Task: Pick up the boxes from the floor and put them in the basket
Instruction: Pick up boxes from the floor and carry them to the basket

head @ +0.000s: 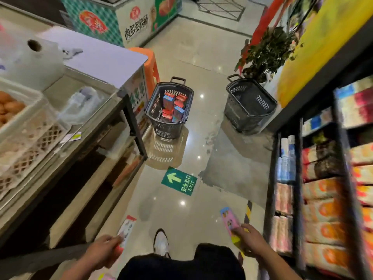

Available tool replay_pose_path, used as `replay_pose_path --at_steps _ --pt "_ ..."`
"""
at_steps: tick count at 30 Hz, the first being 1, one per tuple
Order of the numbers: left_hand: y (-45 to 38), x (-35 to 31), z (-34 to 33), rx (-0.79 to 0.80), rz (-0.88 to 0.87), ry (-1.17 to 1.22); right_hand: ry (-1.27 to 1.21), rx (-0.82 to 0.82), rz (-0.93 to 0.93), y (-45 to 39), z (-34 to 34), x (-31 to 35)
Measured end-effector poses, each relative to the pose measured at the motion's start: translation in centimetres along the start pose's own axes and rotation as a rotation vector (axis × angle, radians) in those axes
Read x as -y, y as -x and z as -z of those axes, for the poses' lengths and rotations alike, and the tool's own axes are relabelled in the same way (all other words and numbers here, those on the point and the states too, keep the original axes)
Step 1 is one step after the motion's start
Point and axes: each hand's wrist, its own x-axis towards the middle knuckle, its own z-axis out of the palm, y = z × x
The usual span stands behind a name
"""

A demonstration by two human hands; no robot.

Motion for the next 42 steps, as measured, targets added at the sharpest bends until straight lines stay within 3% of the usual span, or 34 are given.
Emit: replay_pose_path --at_steps 4,8,11,14,18,23,29,32,36,42 --pt "-1.8 -17.5 2.8 -0.088 -0.193 -0.106 0.039 -0.029 -0.051 -1.9 3.5 1.2" --pt "-6.7 -30.0 2.5 -0.129 -0.321 -0.067 0.026 -0.042 -0.168 -5.6 7.3 2.5" --pt "-9.3 -37.0 1.0 -0.121 -0.363 -0.030 0.049 0.001 -0.144 -11.0 9.8 2.8" --pt "-12.0 -40.4 0.2 -0.125 -0.324 -0.039 -0.001 0.000 -0.161 -15.9 13.5 8.4" --pt "-17.1 -40.5 0.3 -0.121 -0.126 -0.051 0.024 -0.019 -0.087 -20.3 19.4 19.5" --pt "-14.8 -43.2 -0.8 -0.172 0.048 0.029 0.074 -0.051 0.064 -27.1 25.2 34.0" --pt "-19.6 -43.9 0.9 -0.180 0.207 0.215 0.042 -0.038 0.093 -35.5 25.3 47.9" --pt "-23.5 -46.5 2.3 -0.129 0.264 0.182 0.118 0.048 0.079 -38.3 23.4 52.5" --pt "-27.6 -54.5 4.6 -0.080 0.242 0.265 0.238 0.089 0.055 -40.3 21.8 58.4" --pt "-31.3 -70.6 10.5 -0.130 0.067 0.355 0.262 0.117 0.066 -44.7 20.2 68.9"
